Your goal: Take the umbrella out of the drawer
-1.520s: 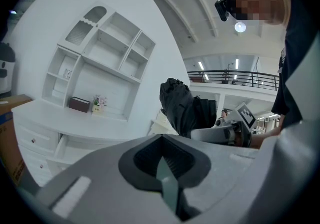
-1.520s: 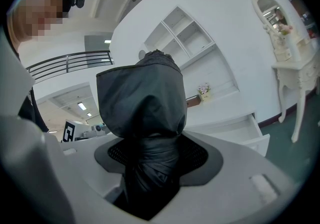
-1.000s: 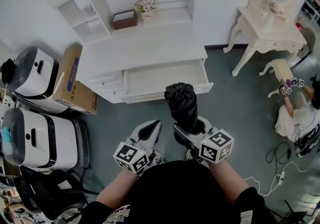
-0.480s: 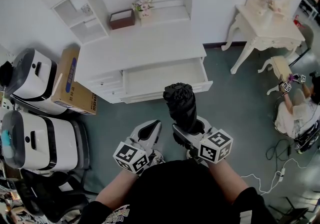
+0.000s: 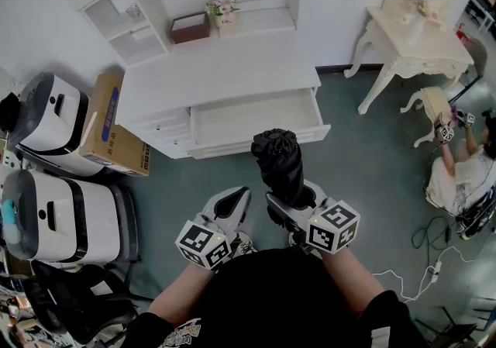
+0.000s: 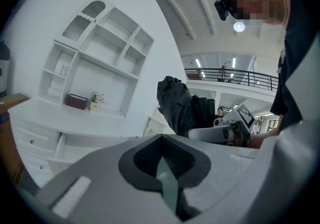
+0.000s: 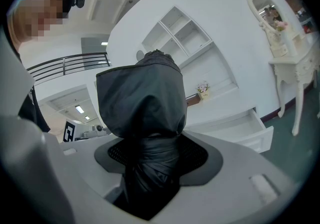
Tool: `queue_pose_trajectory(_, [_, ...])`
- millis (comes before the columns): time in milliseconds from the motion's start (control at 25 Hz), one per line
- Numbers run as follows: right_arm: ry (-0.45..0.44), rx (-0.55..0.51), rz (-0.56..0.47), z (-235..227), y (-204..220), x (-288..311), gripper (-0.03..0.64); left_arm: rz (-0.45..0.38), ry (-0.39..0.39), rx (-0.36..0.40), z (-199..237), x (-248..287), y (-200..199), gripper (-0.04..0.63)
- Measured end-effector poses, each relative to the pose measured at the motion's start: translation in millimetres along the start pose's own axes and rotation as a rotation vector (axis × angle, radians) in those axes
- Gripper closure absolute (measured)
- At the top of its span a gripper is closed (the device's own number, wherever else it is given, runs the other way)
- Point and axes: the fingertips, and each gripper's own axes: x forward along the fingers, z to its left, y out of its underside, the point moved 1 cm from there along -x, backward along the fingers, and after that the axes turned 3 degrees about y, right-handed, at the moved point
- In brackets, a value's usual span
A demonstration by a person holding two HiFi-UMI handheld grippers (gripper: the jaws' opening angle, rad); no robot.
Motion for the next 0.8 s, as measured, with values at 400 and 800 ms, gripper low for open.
queue_pose_trajectory(400, [0.011, 0.007, 0.002, -6.6, -1.1, -3.1, 0.337, -0.003, 0.002, 0.002, -2.1, 4.6, 0.4, 0.595])
queue_pose_trajectory(800, [0.018, 0.006, 0.004, -9.8, -4.8, -6.4, 0.337, -0.004, 0.007, 0.003, -5.5, 8.7, -1.2, 0.595])
